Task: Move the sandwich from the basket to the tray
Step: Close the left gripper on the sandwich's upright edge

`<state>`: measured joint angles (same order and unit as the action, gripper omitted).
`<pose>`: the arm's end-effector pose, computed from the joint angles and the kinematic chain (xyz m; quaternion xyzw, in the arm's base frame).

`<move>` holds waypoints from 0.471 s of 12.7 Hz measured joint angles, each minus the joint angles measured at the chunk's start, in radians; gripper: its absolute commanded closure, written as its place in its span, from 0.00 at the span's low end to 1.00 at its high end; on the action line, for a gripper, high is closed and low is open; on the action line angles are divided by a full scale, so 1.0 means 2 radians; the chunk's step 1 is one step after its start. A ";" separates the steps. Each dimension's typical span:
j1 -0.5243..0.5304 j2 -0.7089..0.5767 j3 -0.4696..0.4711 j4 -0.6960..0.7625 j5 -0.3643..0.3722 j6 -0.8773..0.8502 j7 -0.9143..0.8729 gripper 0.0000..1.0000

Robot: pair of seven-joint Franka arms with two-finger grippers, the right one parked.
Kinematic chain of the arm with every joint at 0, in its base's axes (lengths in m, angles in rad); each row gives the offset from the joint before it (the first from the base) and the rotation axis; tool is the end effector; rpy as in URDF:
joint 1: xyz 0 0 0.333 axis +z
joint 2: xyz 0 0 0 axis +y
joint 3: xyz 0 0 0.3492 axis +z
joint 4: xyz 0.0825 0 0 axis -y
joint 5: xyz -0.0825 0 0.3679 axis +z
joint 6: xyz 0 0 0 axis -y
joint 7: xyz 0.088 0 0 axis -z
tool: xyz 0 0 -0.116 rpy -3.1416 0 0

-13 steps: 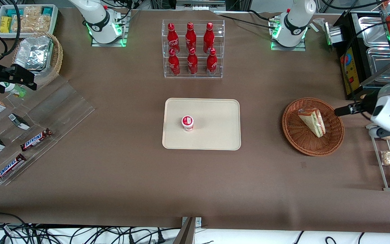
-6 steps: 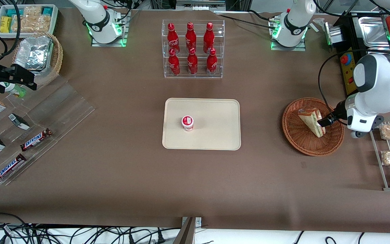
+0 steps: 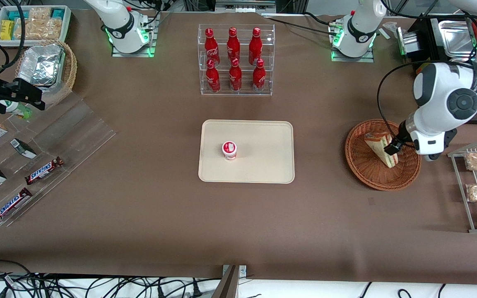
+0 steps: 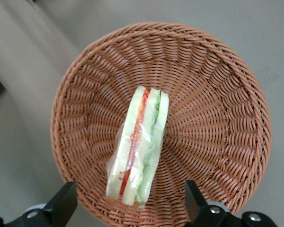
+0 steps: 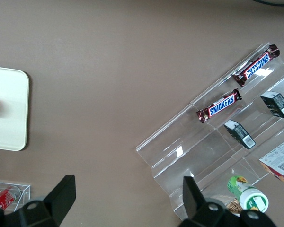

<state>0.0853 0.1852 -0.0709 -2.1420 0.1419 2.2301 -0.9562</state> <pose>0.5460 0.0140 0.3450 -0.9030 -0.4244 0.0212 0.0639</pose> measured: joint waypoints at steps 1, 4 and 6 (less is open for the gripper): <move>0.000 0.000 0.000 -0.014 0.010 0.020 -0.001 0.00; 0.000 0.004 -0.012 -0.042 0.054 0.044 0.000 0.00; -0.003 0.006 -0.023 -0.044 0.060 0.044 0.000 0.00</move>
<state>0.0800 0.1976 -0.1160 -2.2308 0.2614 2.3182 -0.9571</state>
